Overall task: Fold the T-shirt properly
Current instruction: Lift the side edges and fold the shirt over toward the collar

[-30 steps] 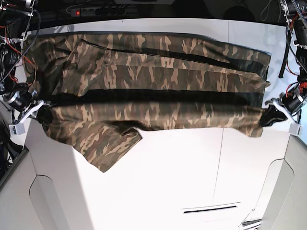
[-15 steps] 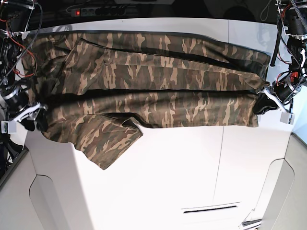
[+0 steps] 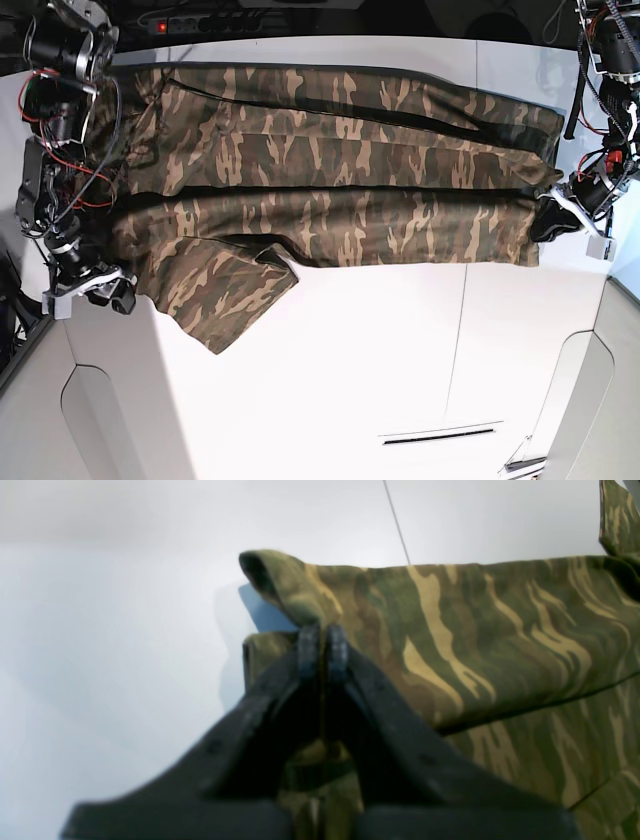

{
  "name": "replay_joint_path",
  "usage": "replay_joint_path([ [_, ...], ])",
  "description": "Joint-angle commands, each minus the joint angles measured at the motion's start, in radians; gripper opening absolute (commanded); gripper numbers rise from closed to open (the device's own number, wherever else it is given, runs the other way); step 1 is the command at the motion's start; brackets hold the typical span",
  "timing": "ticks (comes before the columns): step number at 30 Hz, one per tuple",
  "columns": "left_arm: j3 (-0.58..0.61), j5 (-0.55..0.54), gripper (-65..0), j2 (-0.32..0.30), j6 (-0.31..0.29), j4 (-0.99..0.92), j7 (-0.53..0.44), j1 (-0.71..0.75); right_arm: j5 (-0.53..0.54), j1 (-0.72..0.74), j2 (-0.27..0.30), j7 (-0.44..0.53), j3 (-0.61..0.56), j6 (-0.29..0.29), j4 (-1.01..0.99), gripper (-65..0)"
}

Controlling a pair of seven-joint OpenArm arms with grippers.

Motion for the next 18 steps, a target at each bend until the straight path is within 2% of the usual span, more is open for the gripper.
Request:
replay_joint_path([
  [1,-0.008,-0.014,-65.0,-0.024,-0.009,0.017,-0.023,-0.011,0.011,0.039,0.008,0.024,0.003,0.013,-0.017,-33.6],
  [8,-0.008,-0.014,-65.0,-0.023,-0.009,0.017,-0.025,-0.011,-0.023,0.077,-0.042,0.026,-0.026,0.045,-0.094,-33.7],
  [14,-0.008,-0.014,-65.0,-0.015,-0.009,0.017,-0.039,-0.012,-0.022,0.074,-0.056,0.019,-0.15,0.057,-0.093,-34.1],
  [16,-0.008,-0.014,-65.0,-0.013,-0.009,0.017,-0.039,-0.011,-0.023,0.074,-0.055,0.019,-0.189,0.057,-0.093,-40.3],
  [18,-0.008,-0.013,-65.0,-0.01,-0.009,0.017,-0.039,-0.011,-0.023,0.074,-0.056,0.019,-0.217,0.057,-0.093,-51.7],
])
